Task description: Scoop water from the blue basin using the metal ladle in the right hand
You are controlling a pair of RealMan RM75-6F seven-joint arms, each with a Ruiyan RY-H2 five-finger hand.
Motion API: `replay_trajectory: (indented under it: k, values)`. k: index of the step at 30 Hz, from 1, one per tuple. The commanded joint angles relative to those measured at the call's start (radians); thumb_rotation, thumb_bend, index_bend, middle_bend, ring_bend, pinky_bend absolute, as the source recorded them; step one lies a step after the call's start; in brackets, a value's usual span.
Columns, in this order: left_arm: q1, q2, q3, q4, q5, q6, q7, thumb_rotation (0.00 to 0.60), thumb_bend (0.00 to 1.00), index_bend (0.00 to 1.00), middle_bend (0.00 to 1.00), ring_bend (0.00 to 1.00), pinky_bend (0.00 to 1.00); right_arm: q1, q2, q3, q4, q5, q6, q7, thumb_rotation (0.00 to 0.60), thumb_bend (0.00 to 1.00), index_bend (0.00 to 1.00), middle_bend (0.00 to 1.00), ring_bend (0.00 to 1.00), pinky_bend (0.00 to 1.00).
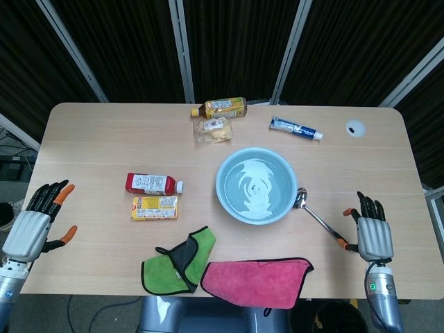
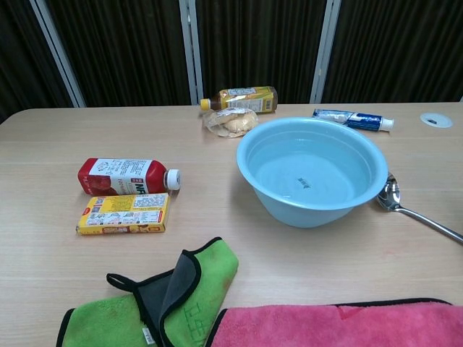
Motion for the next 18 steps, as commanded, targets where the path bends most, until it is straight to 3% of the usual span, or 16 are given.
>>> replay_trajectory:
  k: [1, 18]
  values:
    - [-0.005, 0.003, 0.003, 0.003, 0.003, -0.007, -0.01, 0.6, 0.34, 0.0, 0.0, 0.0, 0.0, 0.014, -0.044, 0.002, 0.041, 0.016, -0.016, -0.002, 0.6, 0.04, 0.4, 0.0, 0.0, 0.0]
    - [-0.02, 0.007, 0.014, 0.014, 0.019, -0.024, -0.034, 0.6, 0.38, 0.0, 0.0, 0.0, 0.0, 0.059, -0.195, -0.008, 0.188, 0.017, -0.07, 0.04, 0.6, 0.1, 0.45, 0.0, 0.0, 0.0]
